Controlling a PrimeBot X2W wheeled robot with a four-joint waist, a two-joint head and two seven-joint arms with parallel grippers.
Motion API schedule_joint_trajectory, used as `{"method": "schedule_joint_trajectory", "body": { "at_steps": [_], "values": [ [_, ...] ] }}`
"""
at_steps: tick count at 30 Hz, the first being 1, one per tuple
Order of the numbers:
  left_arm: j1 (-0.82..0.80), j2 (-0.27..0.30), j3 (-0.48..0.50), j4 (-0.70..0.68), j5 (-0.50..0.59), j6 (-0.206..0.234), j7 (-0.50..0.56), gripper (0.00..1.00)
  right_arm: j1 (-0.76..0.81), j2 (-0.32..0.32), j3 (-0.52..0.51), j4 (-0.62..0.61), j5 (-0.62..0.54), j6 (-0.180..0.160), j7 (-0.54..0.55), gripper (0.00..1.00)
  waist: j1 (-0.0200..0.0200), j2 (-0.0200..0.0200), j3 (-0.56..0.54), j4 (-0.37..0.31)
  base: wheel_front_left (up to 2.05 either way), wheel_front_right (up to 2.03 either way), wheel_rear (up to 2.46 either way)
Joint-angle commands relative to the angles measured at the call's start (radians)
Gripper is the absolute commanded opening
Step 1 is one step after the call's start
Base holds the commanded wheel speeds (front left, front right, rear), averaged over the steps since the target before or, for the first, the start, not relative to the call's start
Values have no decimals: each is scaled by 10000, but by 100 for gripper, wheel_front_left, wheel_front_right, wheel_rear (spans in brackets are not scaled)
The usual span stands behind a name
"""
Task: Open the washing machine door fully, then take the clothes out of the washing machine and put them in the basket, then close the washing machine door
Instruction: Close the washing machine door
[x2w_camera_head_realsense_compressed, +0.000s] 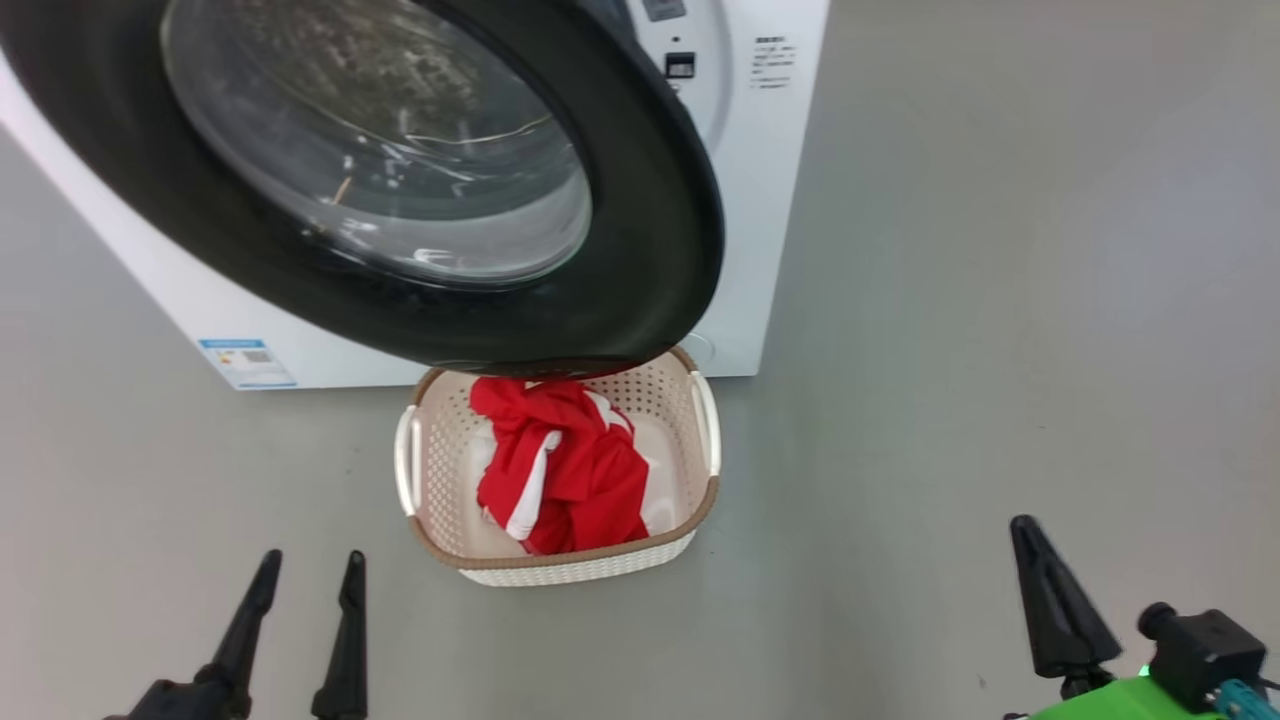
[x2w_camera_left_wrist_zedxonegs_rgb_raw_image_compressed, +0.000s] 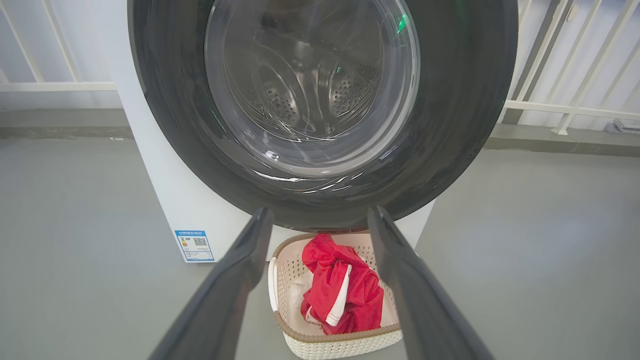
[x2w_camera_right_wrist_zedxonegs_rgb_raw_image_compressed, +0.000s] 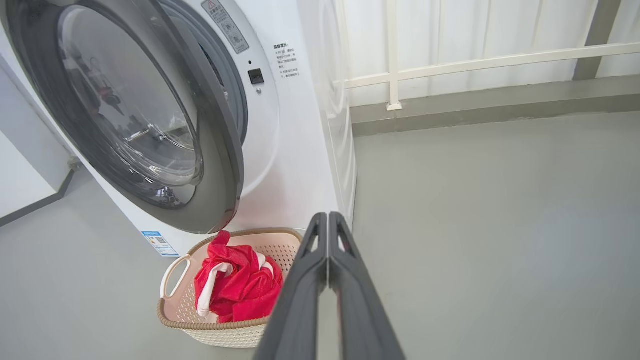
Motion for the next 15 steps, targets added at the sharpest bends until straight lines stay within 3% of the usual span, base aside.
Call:
{"method": "schedule_joint_trajectory", "body": {
  "at_steps": [1, 15],
  "values": [
    [-225, 33, 253, -220, -78, -56, -124, 100, -321, -172, 364, -212, -55, 75, -67, 0, 0, 0, 20, 203, 0, 0, 0],
    [-401, -172, -442, -152, -409, -56, -124, 100, -1839, -694, 2011, 6, 184, 75, -67, 0, 0, 0, 365, 2049, 0, 0, 0]
  ]
}}
